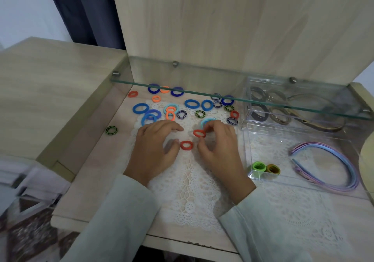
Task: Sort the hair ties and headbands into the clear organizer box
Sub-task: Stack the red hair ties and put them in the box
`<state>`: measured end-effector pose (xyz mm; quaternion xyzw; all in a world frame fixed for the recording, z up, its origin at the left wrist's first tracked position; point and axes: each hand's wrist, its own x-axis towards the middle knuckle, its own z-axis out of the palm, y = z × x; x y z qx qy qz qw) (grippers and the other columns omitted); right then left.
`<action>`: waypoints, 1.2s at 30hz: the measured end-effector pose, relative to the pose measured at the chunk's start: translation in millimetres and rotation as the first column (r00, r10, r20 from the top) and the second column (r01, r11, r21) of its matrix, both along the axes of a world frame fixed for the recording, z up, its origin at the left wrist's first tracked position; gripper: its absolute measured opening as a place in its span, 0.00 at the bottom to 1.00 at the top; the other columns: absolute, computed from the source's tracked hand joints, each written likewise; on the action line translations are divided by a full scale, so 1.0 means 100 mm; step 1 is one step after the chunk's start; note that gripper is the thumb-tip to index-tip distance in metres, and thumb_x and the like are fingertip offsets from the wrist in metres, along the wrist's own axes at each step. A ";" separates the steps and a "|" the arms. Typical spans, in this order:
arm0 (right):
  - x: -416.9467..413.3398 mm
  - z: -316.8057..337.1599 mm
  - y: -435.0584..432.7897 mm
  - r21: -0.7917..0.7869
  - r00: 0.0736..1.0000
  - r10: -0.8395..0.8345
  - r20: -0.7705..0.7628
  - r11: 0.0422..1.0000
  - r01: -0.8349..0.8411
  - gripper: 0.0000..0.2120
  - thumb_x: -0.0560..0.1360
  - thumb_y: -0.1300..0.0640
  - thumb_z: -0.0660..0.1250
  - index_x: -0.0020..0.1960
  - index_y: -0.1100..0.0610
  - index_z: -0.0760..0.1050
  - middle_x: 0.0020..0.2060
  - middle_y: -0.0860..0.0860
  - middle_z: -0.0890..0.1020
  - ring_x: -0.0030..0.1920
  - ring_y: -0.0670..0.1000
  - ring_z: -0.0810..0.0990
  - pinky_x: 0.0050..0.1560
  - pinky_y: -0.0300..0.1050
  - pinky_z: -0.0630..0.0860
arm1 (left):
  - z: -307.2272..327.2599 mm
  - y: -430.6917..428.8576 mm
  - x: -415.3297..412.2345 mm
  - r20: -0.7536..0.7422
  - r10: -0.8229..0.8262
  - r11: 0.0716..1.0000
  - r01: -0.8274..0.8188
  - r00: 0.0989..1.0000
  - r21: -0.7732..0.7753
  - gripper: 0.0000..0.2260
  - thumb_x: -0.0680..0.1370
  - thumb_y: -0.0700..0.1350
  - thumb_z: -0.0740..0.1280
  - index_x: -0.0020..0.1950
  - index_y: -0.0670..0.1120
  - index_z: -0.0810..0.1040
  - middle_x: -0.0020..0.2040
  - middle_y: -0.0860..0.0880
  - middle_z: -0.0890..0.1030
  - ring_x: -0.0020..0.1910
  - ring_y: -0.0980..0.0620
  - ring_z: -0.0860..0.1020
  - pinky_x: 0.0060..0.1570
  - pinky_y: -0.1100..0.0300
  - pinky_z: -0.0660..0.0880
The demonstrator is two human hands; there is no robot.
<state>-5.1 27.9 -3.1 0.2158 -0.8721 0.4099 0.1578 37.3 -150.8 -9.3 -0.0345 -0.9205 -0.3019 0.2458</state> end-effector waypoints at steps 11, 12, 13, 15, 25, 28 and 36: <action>0.08 0.02 -0.02 0.062 0.979 0.167 0.117 0.982 -0.176 0.13 0.72 0.56 0.69 0.55 0.50 0.72 0.48 0.39 0.78 0.54 0.44 0.68 0.54 0.41 0.62 | -0.04 -0.04 -0.07 -0.040 0.108 0.990 -0.104 0.993 0.097 0.14 0.72 0.41 0.64 0.56 0.47 0.79 0.54 0.54 0.81 0.54 0.53 0.78 0.52 0.47 0.77; 0.08 0.03 -0.02 0.071 0.978 0.171 0.118 0.981 -0.180 0.13 0.73 0.55 0.69 0.56 0.49 0.72 0.48 0.39 0.78 0.54 0.44 0.68 0.54 0.41 0.61 | -0.04 -0.04 -0.07 -0.036 0.107 0.990 -0.104 0.994 0.096 0.14 0.72 0.42 0.64 0.56 0.47 0.79 0.54 0.54 0.81 0.54 0.53 0.78 0.53 0.47 0.77; 0.08 0.03 -0.02 0.077 0.978 0.173 0.115 0.980 -0.182 0.13 0.73 0.55 0.69 0.56 0.49 0.72 0.48 0.39 0.78 0.54 0.45 0.68 0.54 0.41 0.61 | -0.05 -0.04 -0.08 -0.032 0.106 0.990 -0.102 0.994 0.095 0.14 0.72 0.42 0.64 0.56 0.47 0.79 0.54 0.54 0.81 0.54 0.53 0.78 0.53 0.47 0.77; 0.08 0.03 -0.02 0.086 0.978 0.177 0.107 0.979 -0.186 0.13 0.73 0.55 0.69 0.56 0.50 0.73 0.48 0.39 0.78 0.54 0.45 0.69 0.54 0.42 0.61 | -0.05 -0.04 -0.08 -0.024 0.104 0.991 -0.102 0.994 0.090 0.14 0.72 0.42 0.64 0.56 0.47 0.79 0.55 0.53 0.81 0.55 0.53 0.78 0.54 0.47 0.77; 0.08 0.01 -0.02 0.126 0.980 0.171 0.102 0.975 -0.184 0.14 0.73 0.53 0.69 0.57 0.49 0.72 0.48 0.39 0.78 0.54 0.44 0.67 0.53 0.41 0.60 | -0.05 -0.05 -0.06 0.005 0.103 0.991 -0.103 0.995 0.088 0.14 0.72 0.42 0.63 0.57 0.47 0.79 0.54 0.54 0.81 0.53 0.53 0.78 0.53 0.46 0.77; 0.09 0.01 -0.02 0.120 0.982 0.163 0.092 0.977 -0.174 0.14 0.73 0.52 0.68 0.57 0.50 0.73 0.50 0.41 0.77 0.54 0.45 0.69 0.54 0.42 0.62 | -0.06 -0.05 -0.07 0.006 0.109 0.990 -0.109 0.994 0.088 0.14 0.72 0.42 0.63 0.56 0.47 0.79 0.54 0.53 0.81 0.54 0.53 0.78 0.54 0.46 0.77; -0.08 0.00 -0.10 0.119 0.979 -0.178 -0.103 0.975 0.190 0.16 0.75 0.55 0.58 0.59 0.59 0.75 0.56 0.53 0.77 0.57 0.53 0.72 0.57 0.49 0.69 | -0.07 -0.06 -0.10 0.016 0.160 0.986 -0.160 0.987 0.040 0.15 0.73 0.44 0.61 0.58 0.46 0.79 0.59 0.50 0.80 0.60 0.50 0.77 0.57 0.45 0.76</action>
